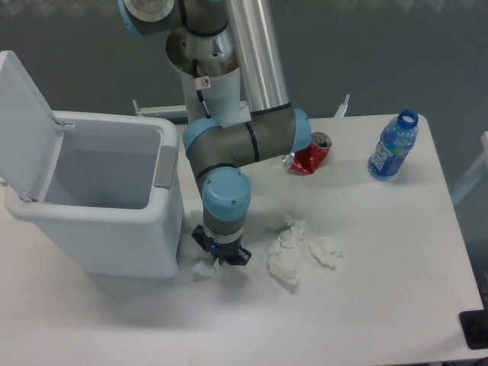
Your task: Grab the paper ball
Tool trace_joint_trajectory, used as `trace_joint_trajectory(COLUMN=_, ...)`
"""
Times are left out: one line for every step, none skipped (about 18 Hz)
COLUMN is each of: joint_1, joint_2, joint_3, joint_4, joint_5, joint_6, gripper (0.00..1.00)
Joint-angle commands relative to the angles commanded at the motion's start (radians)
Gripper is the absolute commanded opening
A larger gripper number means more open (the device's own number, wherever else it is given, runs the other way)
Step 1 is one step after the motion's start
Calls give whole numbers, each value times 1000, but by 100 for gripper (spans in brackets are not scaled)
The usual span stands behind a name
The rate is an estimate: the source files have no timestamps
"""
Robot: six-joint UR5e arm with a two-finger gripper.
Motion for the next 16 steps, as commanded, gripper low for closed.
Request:
trace_joint_trajectory(joint_1=5, joint_2=2, joint_3=6, joint_4=-2, joint_5=0, joint_6=0, gripper=0)
trace_joint_trajectory(joint_1=12, joint_2=3, joint_3=14, joint_4=-2, joint_5=-2, joint_6=0, gripper=0)
trace_joint_trajectory(joint_1=14, joint_2=3, joint_3=21, joint_4=-2, joint_5=-2, joint_6=0, gripper=0)
trace_joint_trajectory(joint_1=21, joint_2=5, joint_3=34, joint_4=-3, joint_5=-2, joint_6=-2, gripper=0)
trace_joint_trajectory(joint_1=31, joint_2=11, joint_3=52, joint_4=-3, joint_5=-2, joint_6=-2, gripper=0)
trace_joint_trajectory(joint_1=41, joint_2=21, joint_3=73, joint_4=-5, joint_5=1, joint_6=0, gripper=0)
trace_joint_trajectory(joint_1=52, joint_2=21, joint_3=112, joint_4=-11, joint_5=12, joint_6=8, gripper=0)
trace_joint_trajectory(joint_1=60, joint_2=17, joint_3=149, joint_4=-24, joint_5=30, joint_6=15, gripper=0)
trace_joint_trajectory(joint_1=71, joint_2=15, joint_3=179, joint_4=-53, joint_5=46, joint_6=31, gripper=0)
trace_joint_trajectory(joint_1=84, joint_2=6, joint_3=211, joint_4=-87, joint_5=51, joint_6=60, gripper=0)
trace_joint_trajectory(joint_1=87, joint_2=-4, joint_3=236, joint_4=-119, joint_5=51, joint_6=81, gripper=0)
trace_joint_trajectory(joint_1=89, joint_2=-14, joint_3=259, joint_4=-130, joint_5=55, joint_6=80, gripper=0)
trace_joint_trajectory(joint_1=106, joint_2=-14, joint_3=265, joint_4=-132, joint_5=55, joint_6=80, gripper=0)
trace_joint_trajectory(joint_1=133, joint_2=-6, joint_3=268, joint_4=-132, joint_5=55, joint_6=81, gripper=0)
trace_joint_trajectory(joint_1=161, joint_2=-2, joint_3=275, joint_4=-135, joint_5=51, joint_6=92, gripper=0)
trace_joint_trajectory(joint_1=178, joint_2=-2, joint_3=290, joint_4=-141, joint_5=51, joint_6=115, gripper=0)
